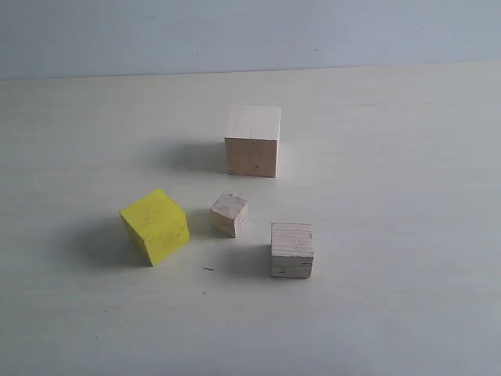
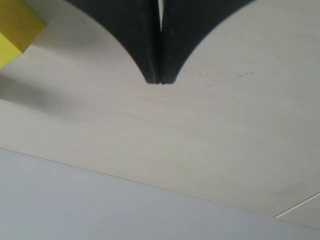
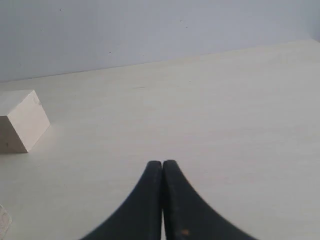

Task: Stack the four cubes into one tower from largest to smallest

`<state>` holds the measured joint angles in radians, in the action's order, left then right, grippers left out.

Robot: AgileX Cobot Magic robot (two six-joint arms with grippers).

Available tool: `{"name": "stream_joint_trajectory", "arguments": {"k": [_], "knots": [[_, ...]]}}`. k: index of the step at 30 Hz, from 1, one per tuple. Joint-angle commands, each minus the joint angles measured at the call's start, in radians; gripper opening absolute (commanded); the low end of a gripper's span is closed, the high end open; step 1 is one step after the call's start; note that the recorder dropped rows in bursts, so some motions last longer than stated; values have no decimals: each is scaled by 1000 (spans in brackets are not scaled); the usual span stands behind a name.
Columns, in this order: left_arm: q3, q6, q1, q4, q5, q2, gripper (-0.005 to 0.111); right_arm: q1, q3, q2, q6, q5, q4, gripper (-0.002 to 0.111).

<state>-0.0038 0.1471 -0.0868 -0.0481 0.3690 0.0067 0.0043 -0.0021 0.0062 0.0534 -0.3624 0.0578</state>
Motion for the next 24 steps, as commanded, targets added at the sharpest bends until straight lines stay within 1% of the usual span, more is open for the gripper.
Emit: {"name": "stream_joint_trajectory", "arguments": {"k": [1, 16, 19, 24], "knots": [[4, 3, 8, 1, -3, -7, 0, -4, 2, -6, -2, 5, 4, 0], [4, 3, 8, 1, -14, -7, 0, -4, 2, -6, -2, 15, 4, 0], [4, 3, 8, 1, -68, -7, 0, -4, 2, -6, -2, 69, 4, 0], [4, 3, 8, 1, -255, -7, 0, -4, 2, -6, -2, 264, 4, 0]]}}
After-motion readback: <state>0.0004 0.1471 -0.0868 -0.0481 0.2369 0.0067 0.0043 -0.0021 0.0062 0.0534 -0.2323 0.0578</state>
